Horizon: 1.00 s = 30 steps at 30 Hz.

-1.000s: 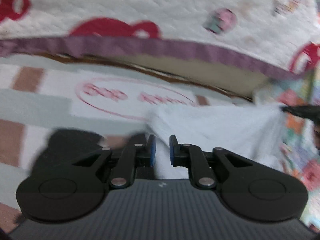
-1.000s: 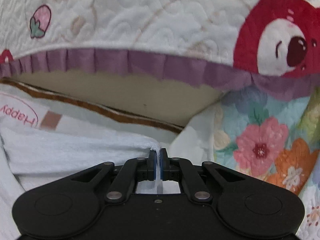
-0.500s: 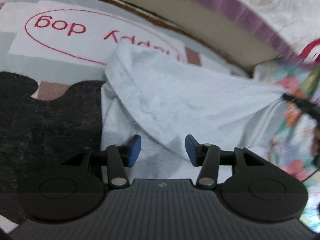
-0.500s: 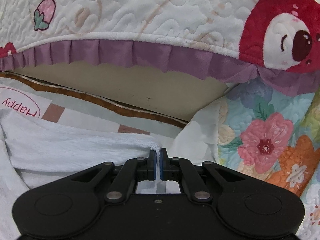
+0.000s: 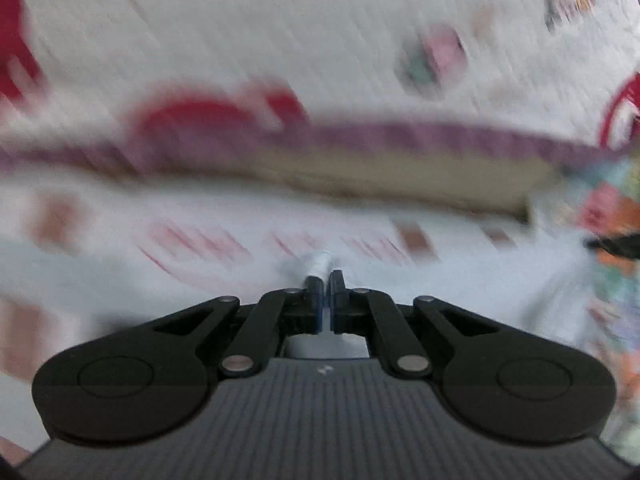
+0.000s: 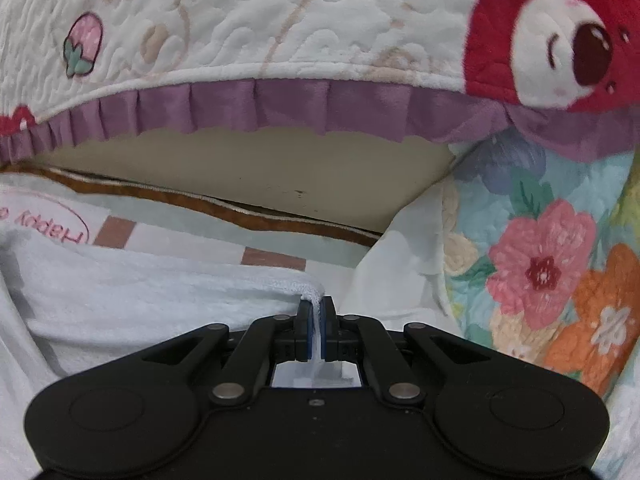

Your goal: Fold clothes

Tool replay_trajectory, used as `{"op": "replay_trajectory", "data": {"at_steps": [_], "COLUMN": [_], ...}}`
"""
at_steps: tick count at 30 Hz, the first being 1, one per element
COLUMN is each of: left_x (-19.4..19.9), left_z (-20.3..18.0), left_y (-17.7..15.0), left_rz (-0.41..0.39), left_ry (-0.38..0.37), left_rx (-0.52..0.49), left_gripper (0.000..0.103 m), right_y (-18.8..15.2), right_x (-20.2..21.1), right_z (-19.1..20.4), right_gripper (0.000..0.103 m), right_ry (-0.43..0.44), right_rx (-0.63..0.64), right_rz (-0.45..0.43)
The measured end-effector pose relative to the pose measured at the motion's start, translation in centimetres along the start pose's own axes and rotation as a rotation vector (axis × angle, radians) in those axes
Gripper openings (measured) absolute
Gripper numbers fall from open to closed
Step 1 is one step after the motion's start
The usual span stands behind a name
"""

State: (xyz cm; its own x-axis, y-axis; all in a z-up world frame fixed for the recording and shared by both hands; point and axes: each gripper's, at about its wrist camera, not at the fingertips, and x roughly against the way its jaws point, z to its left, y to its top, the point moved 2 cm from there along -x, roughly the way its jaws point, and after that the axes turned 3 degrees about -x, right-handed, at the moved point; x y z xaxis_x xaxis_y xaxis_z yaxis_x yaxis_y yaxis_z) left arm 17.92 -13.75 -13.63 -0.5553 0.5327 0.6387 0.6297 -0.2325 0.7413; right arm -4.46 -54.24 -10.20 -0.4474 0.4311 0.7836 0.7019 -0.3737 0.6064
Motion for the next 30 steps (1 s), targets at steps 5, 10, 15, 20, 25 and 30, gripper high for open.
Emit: {"op": "replay_trajectory", "data": {"at_steps": [5, 10, 15, 20, 25, 30], "left_x": [1.4, 1.5, 4.9, 6.6, 5.9, 3.4], "left_z": [4.0, 5.0, 5.5, 6.8, 7.3, 6.6], "left_y": [-0.4, -0.9, 3.6, 6.3, 7.7, 9.1], "left_rz": [-0.048, -0.070, -0.212, -0.281, -0.289, -0.258], "left_ry": [0.001, 0.008, 0.006, 0.015, 0.004, -0.045], "left_rx": [0.077, 0.085, 0.068, 0.085, 0.084, 0.089], "left_gripper": [0.002, 0.002, 0.002, 0.002, 0.002, 0.002], "right_y": [-0.1, 0.1, 2.5, 5.5, 6.9, 7.8], "right_x": [-0.4, -1.2, 0.9, 4.0, 5.6, 6.1], "right_z": [0.5, 1.2, 0.1, -1.1, -2.2, -3.3], "right_gripper": [0.004, 0.004, 0.004, 0.004, 0.004, 0.003], "right_ry": [0.030, 0.050, 0.083, 0.110, 0.073, -0.011], "right_rx": [-0.046, -0.104, -0.240, -0.257, -0.259, -0.258], "right_rz": [0.013, 0.017, -0.080, -0.162, -0.208, -0.256]}}
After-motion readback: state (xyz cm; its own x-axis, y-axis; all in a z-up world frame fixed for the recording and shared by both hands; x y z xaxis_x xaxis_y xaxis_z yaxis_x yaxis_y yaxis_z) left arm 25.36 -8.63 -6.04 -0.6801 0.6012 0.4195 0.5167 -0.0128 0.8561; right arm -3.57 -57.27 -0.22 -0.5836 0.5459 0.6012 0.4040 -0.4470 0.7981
